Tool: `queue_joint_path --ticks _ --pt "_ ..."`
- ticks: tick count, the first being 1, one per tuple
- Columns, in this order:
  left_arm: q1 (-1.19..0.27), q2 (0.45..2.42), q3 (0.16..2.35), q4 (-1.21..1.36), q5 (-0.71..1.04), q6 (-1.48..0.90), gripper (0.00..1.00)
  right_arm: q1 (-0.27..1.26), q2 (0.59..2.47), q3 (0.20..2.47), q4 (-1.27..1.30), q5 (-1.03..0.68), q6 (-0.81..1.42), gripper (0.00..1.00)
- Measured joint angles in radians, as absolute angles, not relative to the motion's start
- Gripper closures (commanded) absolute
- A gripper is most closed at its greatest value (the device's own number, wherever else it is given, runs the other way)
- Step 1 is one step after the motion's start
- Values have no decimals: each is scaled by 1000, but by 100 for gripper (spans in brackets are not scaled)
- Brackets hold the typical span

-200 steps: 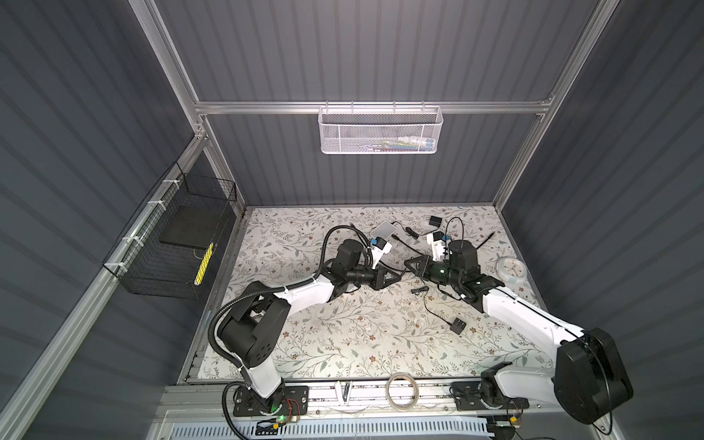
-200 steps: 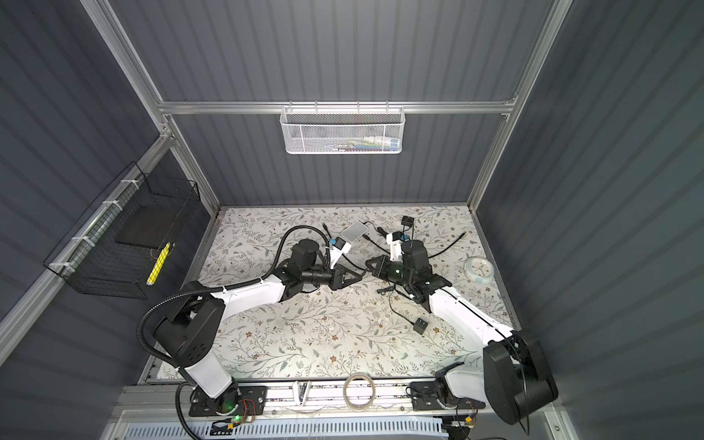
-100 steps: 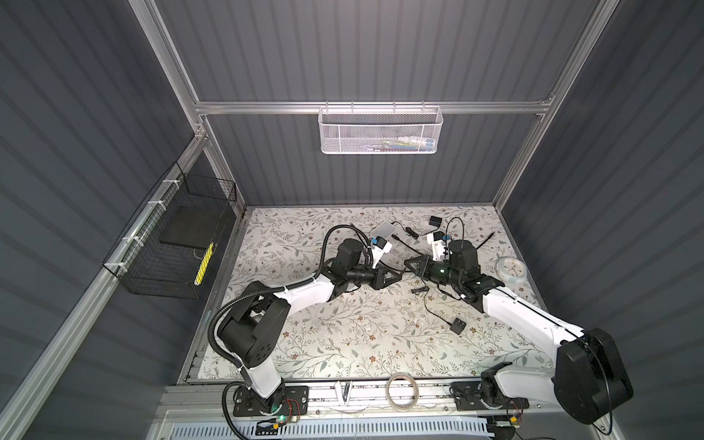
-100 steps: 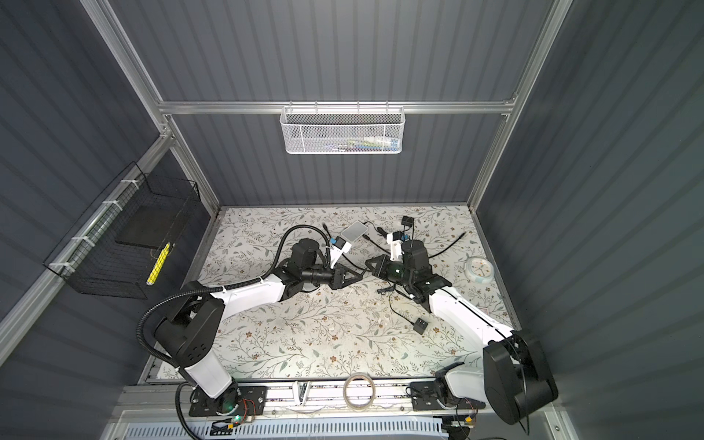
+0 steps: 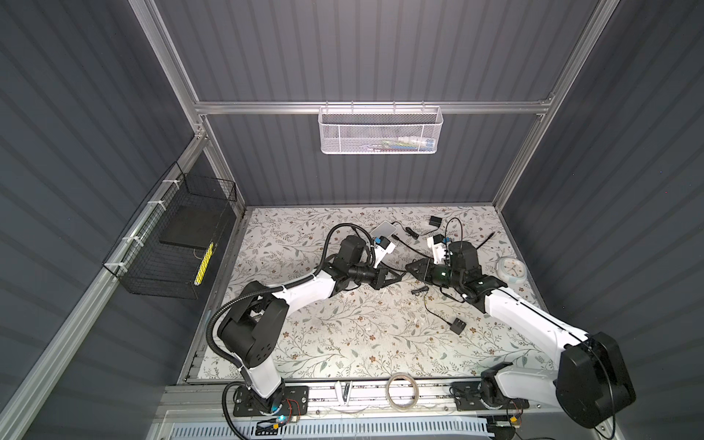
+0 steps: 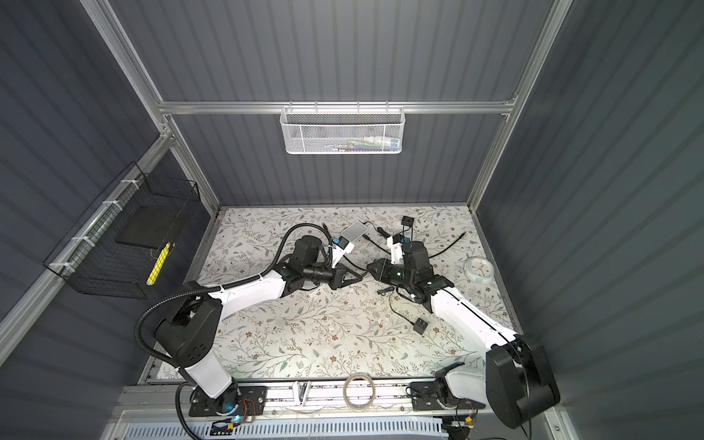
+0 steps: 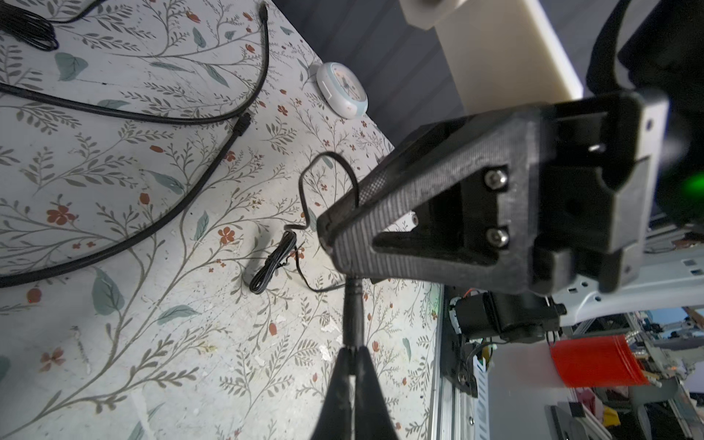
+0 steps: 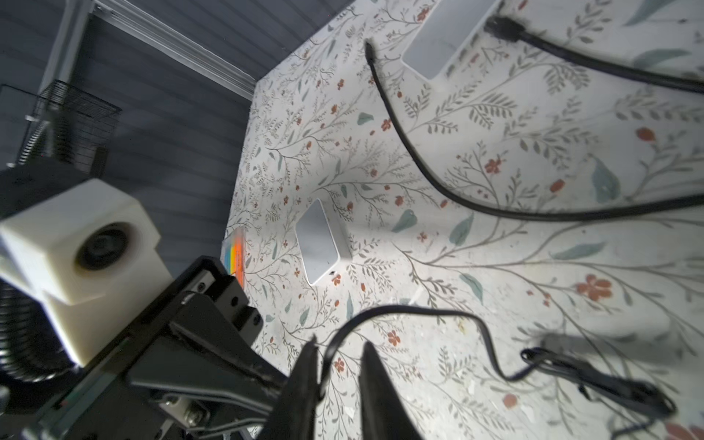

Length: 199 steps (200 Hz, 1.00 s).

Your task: Insert the plug into the switch port

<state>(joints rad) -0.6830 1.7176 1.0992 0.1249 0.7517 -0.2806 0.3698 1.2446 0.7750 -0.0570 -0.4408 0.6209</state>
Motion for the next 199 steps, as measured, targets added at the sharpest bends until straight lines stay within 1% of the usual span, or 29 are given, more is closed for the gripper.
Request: queue_joint_path --ticks 10,29,61,88,119,153,199 --pt "-677 1718 1131 62 767 -238 100 360 1227 802 -135 -436 571 63" --pt "-656 1718 1201 -77 801 -146 100 346 1181 859 -291 -410 448 63" --pt "-624 1755 1346 -361 838 44 100 336 1084 928 -495 -303 238 67" --pt "-613 1811 1466 -620 850 221 100 359 982 934 -563 -256 30 65" --pt "-614 1857 1532 -823 854 357 100 482 916 926 -572 -247 -242 63" --pt "-614 1880 1570 -959 857 433 100 592 966 926 -568 -246 -447 64" --pt "-614 1880 1588 -1023 865 469 100 702 1113 931 -569 -227 -595 64"
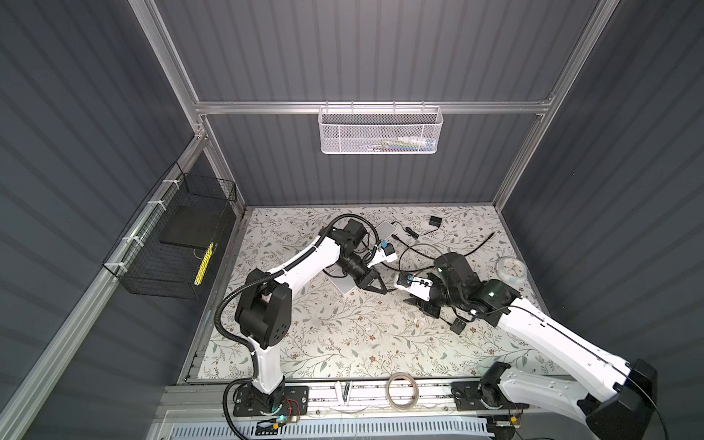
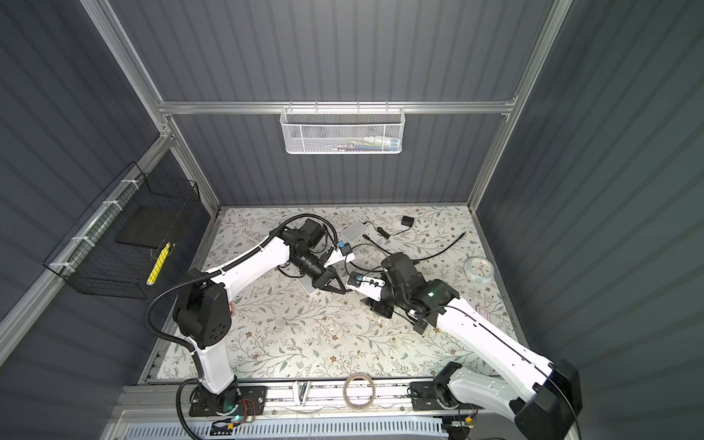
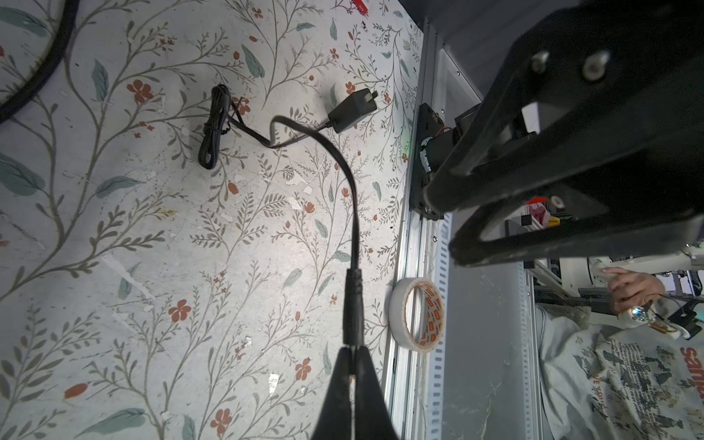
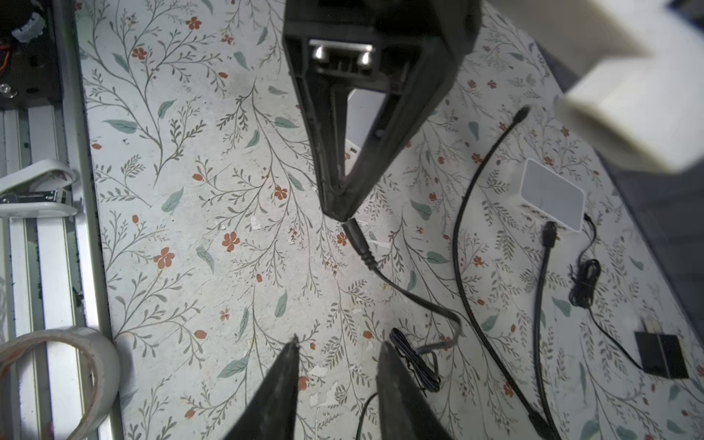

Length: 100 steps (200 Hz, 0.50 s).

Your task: Insert the plug into the switch port

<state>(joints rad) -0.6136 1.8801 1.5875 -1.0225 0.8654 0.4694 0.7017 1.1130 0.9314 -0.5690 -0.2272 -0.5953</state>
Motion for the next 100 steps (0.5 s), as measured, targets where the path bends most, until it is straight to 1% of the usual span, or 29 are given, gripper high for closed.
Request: queue_joint_path --ticks 55,100 --pt "-614 1880 1587 -1032 865 473 100 773 1224 969 -533 -172 -689 63" --pt "-614 1880 1586 -1032 864 473 100 789 1271 991 -522 -138 -727 65"
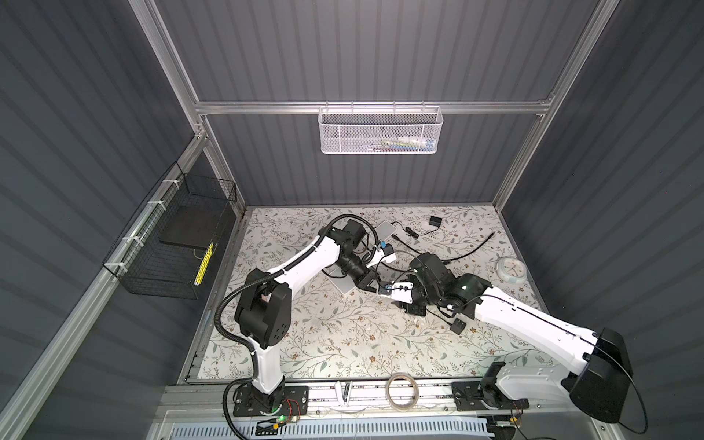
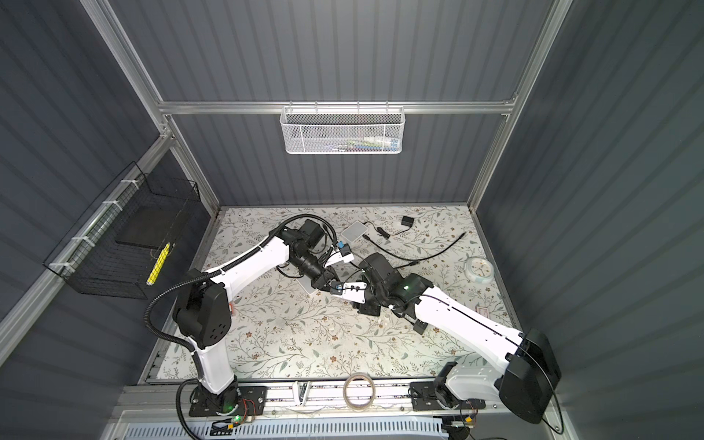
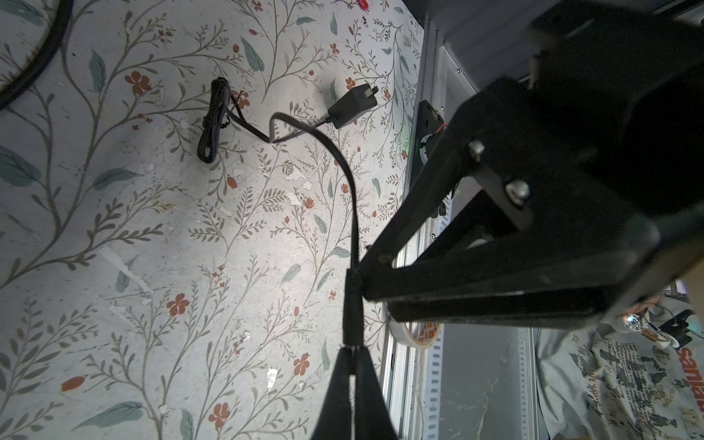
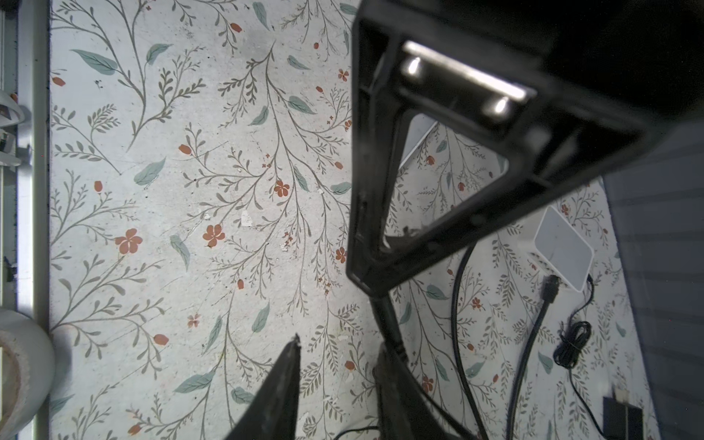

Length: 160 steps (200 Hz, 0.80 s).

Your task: Insert the plug into the switch port

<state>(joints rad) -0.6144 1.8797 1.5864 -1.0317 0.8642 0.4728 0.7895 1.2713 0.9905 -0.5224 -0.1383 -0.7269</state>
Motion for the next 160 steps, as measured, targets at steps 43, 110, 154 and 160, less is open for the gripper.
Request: queue_joint_path --ticks 43,110,154,160 --pt "-614 1880 1586 -1029 861 473 100 799 1280 995 -522 -107 -752 66" --pt "-616 1878 1575 -1025 855 472 100 811 1269 1001 -517 -69 -778 65" --pt "-625 1878 1575 -1029 855 475 100 811 1266 1001 -497 -52 -791 65" --pt "-627 1878 1575 -1029 855 476 100 811 1267 1001 -494 -52 -793 65"
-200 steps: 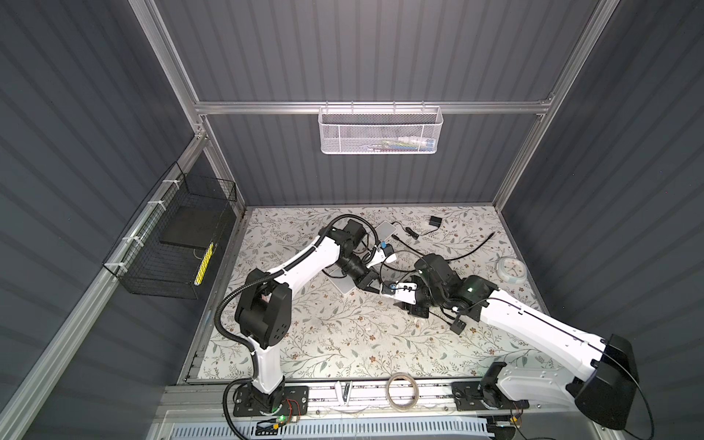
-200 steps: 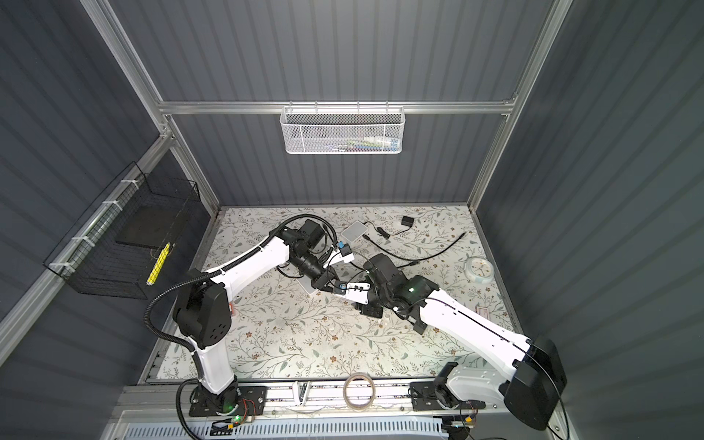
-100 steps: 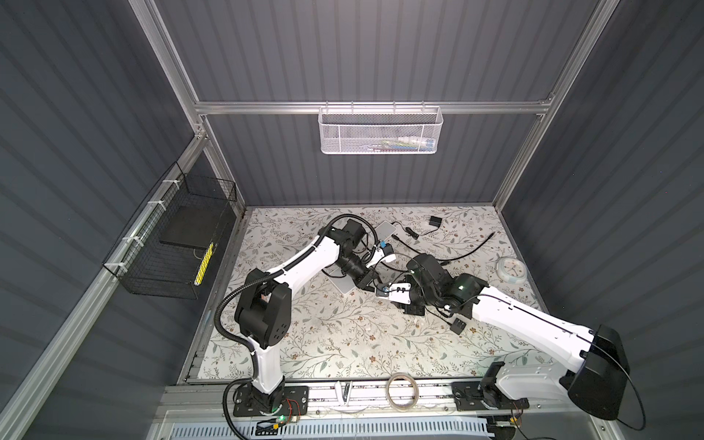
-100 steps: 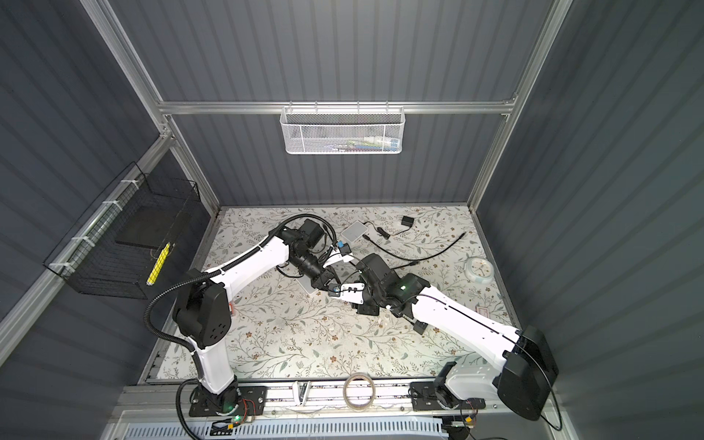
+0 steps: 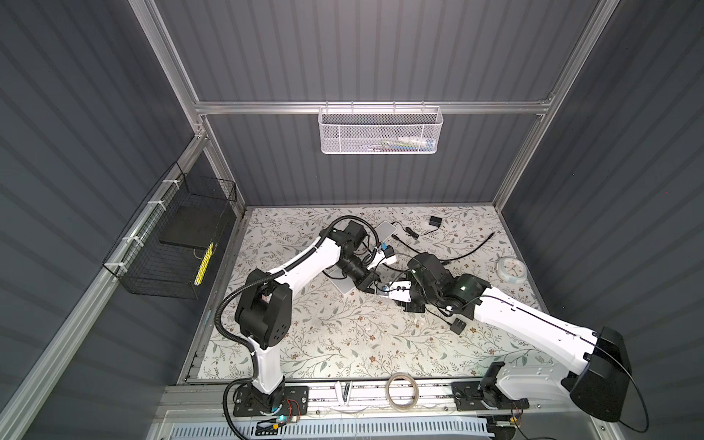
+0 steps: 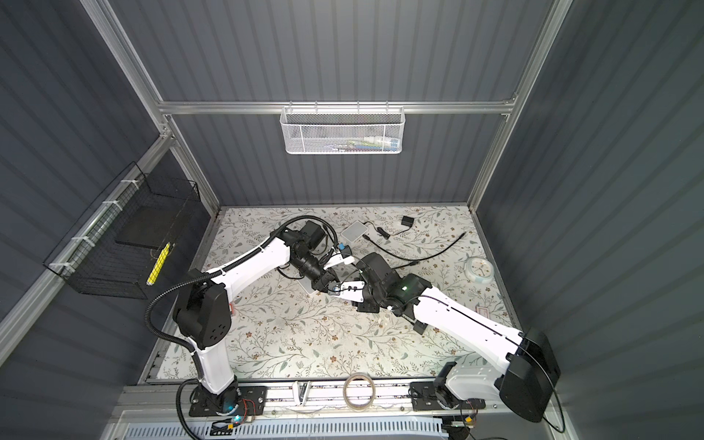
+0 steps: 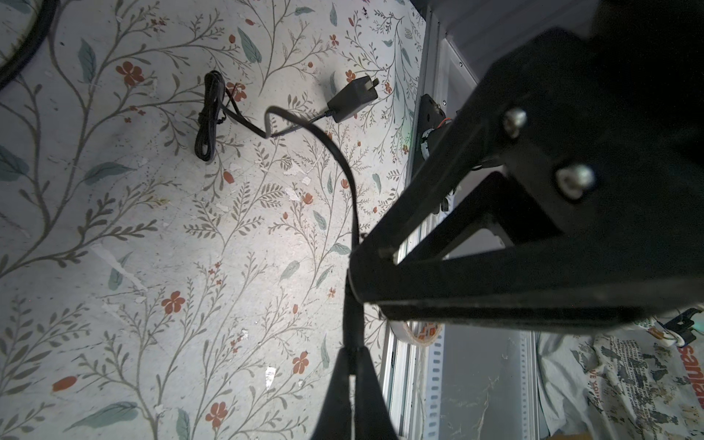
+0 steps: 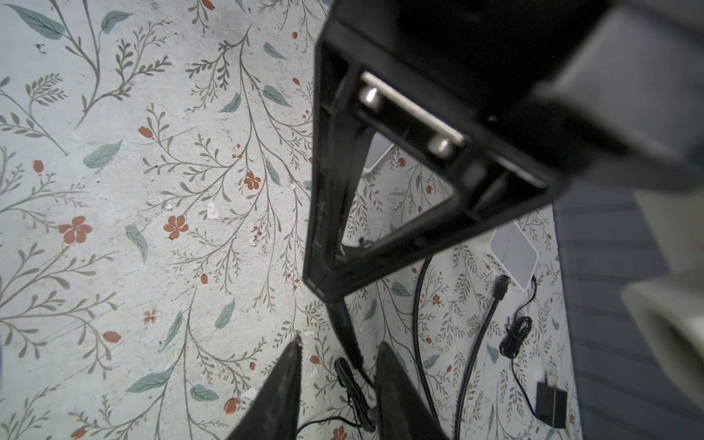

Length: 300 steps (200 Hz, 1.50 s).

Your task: Insert the plug into the switch port

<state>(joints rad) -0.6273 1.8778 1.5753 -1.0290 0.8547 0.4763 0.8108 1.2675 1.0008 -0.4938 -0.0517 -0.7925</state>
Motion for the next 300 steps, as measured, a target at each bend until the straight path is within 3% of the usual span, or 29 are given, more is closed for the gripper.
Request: queue_joint_path --ticks 46,120,158,181,248,300 --pt "-629 1857 1575 -1031 854 479 100 811 1296 1001 -475 -47 -803 67" --pt "-628 1836 1562 -1027 854 480 100 812 1308 1018 -491 -29 -817 89" --pt "-628 1824 1552 -1008 819 471 71 813 1310 1022 -509 -26 -805 99" --pt "-608 1778 1504 -944 745 421 61 813 1310 1023 -505 -23 -779 99" --pt "-262 1665 1268 -644 342 39 60 840 1343 968 -483 -51 -617 100" --pt "-248 1717 1246 -526 165 -121 60 857 1565 1039 -476 -131 -508 99"
